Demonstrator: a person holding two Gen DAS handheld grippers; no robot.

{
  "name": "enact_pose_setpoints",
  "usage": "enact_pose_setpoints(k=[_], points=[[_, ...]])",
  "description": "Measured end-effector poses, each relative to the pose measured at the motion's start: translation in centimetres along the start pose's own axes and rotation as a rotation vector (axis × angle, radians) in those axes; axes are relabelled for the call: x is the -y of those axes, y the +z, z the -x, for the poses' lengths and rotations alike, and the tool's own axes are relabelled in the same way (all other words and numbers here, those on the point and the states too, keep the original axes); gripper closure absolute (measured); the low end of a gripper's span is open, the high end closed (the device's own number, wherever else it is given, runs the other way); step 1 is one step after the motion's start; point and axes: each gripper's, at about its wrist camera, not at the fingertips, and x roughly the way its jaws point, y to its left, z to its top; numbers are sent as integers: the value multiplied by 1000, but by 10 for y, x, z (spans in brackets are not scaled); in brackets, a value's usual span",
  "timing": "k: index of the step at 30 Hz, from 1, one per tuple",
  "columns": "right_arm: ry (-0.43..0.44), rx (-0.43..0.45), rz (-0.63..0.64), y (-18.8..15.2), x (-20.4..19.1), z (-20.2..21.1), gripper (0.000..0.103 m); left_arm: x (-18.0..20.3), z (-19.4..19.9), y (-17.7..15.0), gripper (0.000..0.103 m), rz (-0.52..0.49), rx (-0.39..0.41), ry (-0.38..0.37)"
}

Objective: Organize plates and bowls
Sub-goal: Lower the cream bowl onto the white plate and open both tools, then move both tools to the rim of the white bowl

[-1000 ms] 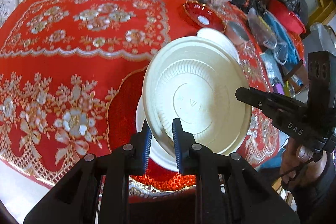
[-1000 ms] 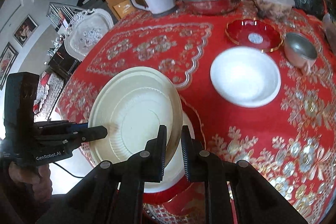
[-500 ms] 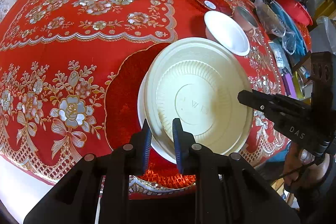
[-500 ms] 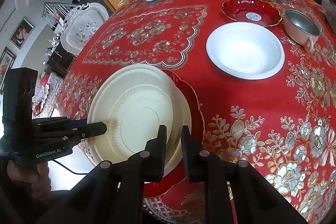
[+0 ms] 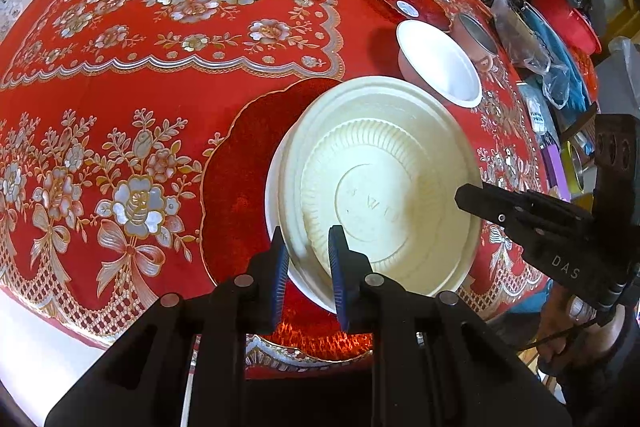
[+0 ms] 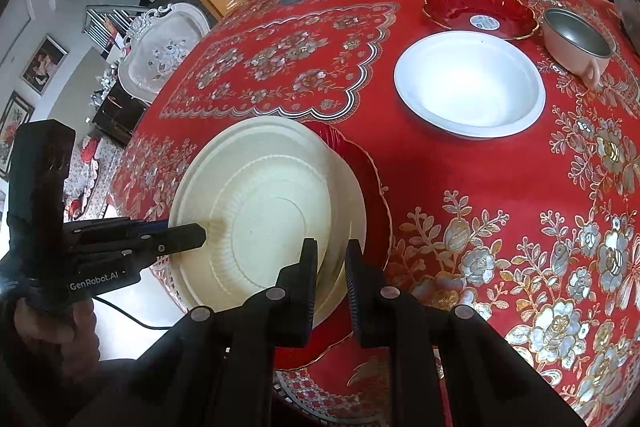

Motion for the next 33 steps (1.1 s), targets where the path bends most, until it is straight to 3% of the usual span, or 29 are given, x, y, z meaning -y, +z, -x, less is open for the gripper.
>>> enact_pose_setpoints(k=[6,8,10,12,16,21,28,33], points=[[1,-2,6,-2,-1,0,86,0,1,0,86,3,0,8],[2,-3,8,-2,-1,0,86,-1,2,-1,81,8,-1,13],[5,0,6,-3,-2,0,86,-3,4,-1,66,15,7,21],[3,1,7,-4,-2,-1,86,-4,7,0,59,20,24,27],[-8,-1,10,-4,-1,-1,85,-7,10,1,59,35,42,29],[-53,10,18,-5,2,2,68,-9,7,1,59,53,33,33],[-36,25,8,-5,6,6,68,-6,8,3,59,55,37,32],[-47,88,-10,3,19,22,68,5,10,14,59,15,55,26]])
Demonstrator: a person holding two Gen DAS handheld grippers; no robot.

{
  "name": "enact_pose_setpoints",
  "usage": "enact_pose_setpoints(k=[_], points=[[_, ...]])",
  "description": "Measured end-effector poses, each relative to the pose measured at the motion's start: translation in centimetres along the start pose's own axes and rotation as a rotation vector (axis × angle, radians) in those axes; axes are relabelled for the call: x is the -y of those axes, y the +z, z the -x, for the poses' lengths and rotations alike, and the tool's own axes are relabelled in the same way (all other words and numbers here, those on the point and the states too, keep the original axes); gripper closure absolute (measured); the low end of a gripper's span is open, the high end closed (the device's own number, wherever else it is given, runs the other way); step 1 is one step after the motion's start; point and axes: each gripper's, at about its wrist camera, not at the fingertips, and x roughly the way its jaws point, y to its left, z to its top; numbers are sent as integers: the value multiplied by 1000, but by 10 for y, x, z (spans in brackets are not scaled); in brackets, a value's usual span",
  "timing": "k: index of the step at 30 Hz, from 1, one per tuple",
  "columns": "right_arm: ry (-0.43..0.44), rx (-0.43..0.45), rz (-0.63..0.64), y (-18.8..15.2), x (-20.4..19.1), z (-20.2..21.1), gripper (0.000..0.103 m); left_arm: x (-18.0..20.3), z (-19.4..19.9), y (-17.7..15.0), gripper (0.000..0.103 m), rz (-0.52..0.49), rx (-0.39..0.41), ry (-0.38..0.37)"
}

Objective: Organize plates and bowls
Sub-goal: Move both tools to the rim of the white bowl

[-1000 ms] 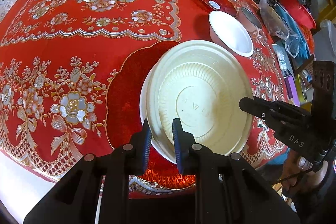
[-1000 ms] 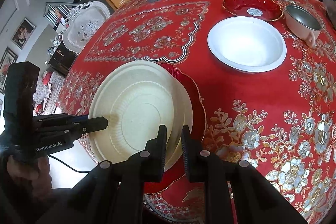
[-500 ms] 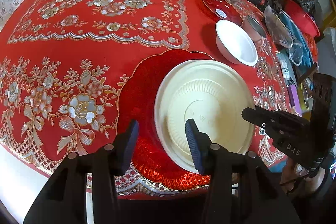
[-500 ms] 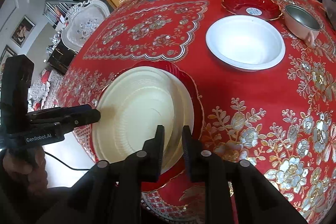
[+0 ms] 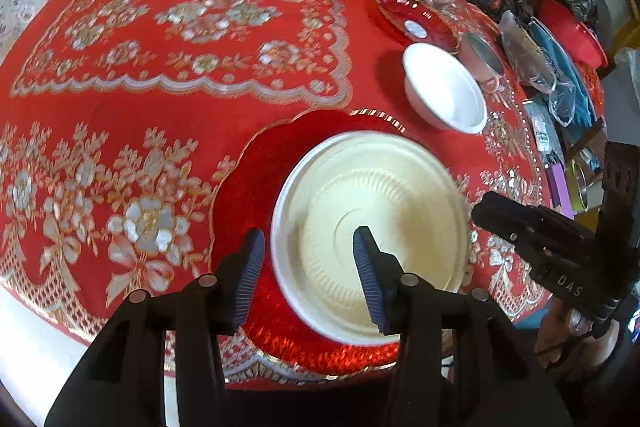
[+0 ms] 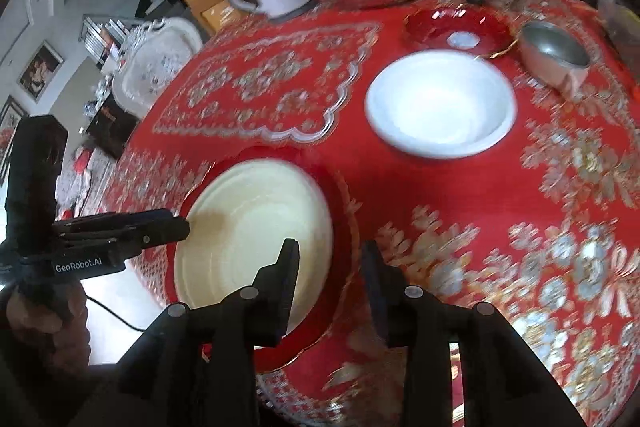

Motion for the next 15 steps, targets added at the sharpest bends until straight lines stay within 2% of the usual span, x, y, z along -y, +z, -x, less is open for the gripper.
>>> enact_pose_setpoints(k=[7,13,15], points=[[-84,100,-75,28,45,27,57,29,-5,50,59,-55,47,-40],[-145,134,-141,51,88,36,54,60,-28,91,59,-118,43,-74],[-150,134,-149,56,97,34,54,67,-42,103,59,-122,20,-78]])
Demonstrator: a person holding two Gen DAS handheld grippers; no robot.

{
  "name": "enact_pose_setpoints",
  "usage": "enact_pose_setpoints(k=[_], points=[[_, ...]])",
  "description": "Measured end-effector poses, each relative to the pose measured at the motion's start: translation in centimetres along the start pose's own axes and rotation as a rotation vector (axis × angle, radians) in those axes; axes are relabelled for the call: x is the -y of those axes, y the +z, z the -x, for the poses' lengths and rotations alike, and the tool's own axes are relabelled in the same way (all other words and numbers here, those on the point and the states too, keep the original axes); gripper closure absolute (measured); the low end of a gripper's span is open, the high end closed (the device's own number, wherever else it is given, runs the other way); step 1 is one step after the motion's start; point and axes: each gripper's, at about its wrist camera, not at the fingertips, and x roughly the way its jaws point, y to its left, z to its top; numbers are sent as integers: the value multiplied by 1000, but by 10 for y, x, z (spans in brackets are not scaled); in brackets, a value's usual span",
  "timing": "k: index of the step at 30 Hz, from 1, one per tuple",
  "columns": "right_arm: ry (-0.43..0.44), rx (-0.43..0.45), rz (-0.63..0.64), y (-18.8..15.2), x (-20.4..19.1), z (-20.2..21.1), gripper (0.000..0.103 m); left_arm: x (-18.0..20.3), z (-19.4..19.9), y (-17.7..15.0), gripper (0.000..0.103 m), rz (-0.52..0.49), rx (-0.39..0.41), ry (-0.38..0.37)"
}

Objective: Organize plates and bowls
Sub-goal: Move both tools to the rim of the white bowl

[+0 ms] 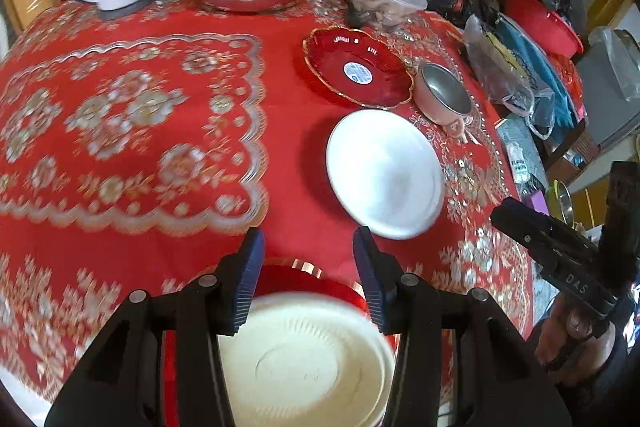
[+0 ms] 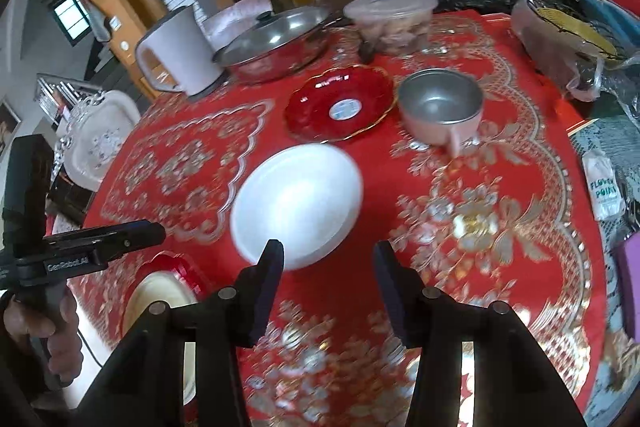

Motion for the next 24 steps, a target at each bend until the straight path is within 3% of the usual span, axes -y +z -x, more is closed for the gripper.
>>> enact_pose_setpoints(k=[9,16,18,23,24], points=[[-11,-61,-19,19,12,-51,54,-8,-67,29,59,87,-151,-35],[-29,-130,-42,23,19,-81,55,-6,-83,38,59,88,-191,-68],[-39,-133,-37,23,20,-84,68,-7,-85,38,59,97,-198,-78],[-39,-146,-33,24,18,-88,80,-7,-91,41,60,89,-212,-93],[-37,-145,-31,24,17,-88,82,-6,-92,41,65,87,-213,-99]])
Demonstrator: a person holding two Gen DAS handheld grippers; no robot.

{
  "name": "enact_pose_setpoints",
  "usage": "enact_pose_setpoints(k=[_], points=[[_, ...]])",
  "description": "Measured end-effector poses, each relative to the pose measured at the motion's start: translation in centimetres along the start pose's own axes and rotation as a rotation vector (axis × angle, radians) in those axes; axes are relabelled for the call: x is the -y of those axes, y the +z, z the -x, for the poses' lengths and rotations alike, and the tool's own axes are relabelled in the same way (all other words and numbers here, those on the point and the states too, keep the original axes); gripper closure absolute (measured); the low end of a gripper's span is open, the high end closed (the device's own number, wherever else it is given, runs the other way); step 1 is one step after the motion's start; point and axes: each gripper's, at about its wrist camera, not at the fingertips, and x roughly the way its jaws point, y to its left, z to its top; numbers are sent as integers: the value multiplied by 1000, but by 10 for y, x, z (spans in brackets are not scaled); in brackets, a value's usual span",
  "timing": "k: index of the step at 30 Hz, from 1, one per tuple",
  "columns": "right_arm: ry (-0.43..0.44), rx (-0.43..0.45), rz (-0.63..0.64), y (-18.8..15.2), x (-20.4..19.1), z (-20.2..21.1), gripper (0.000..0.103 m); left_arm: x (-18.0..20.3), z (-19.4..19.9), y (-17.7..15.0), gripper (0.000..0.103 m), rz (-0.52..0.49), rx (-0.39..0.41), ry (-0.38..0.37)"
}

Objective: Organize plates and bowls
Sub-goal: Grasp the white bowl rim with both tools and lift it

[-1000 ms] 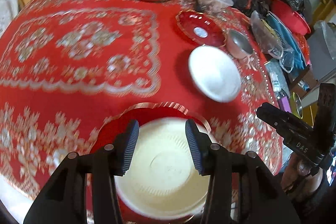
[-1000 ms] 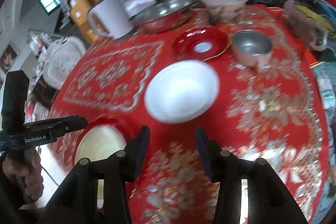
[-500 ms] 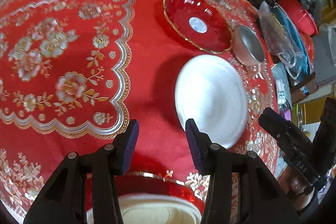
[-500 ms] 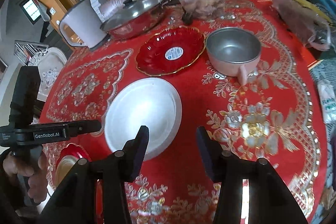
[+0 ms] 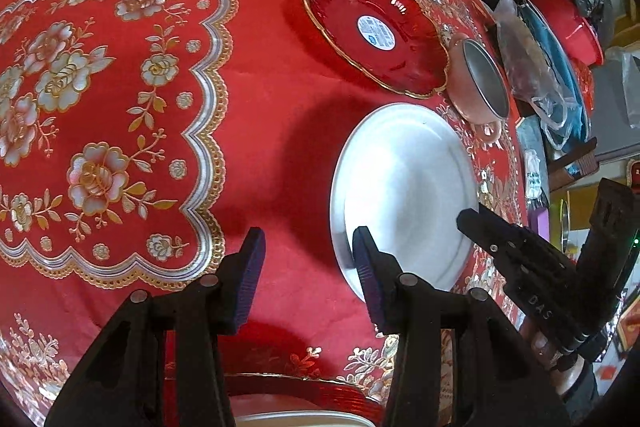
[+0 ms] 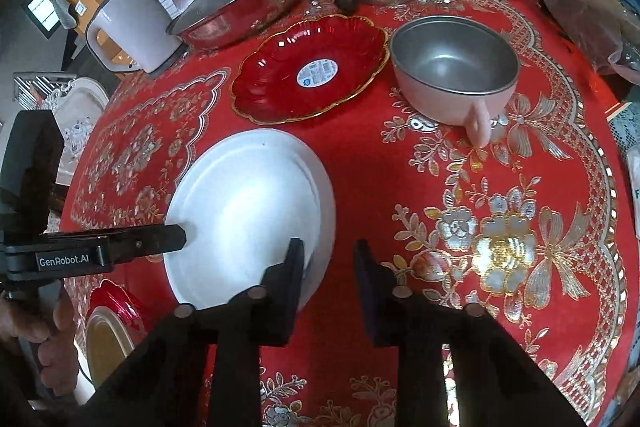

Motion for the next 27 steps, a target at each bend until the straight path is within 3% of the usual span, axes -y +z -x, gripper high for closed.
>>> enact_pose_setpoints(k=[4,11,27], points=[[13,3,16,1,-7,2,89,9,0,-3,93,-26,-7,-25],[30,35,12,0,-15,22,90,14,17,-5,94,-39,39,-35],[159,131,77,-16,-67,106,87,8,121,-54,94,-9,190,-89]])
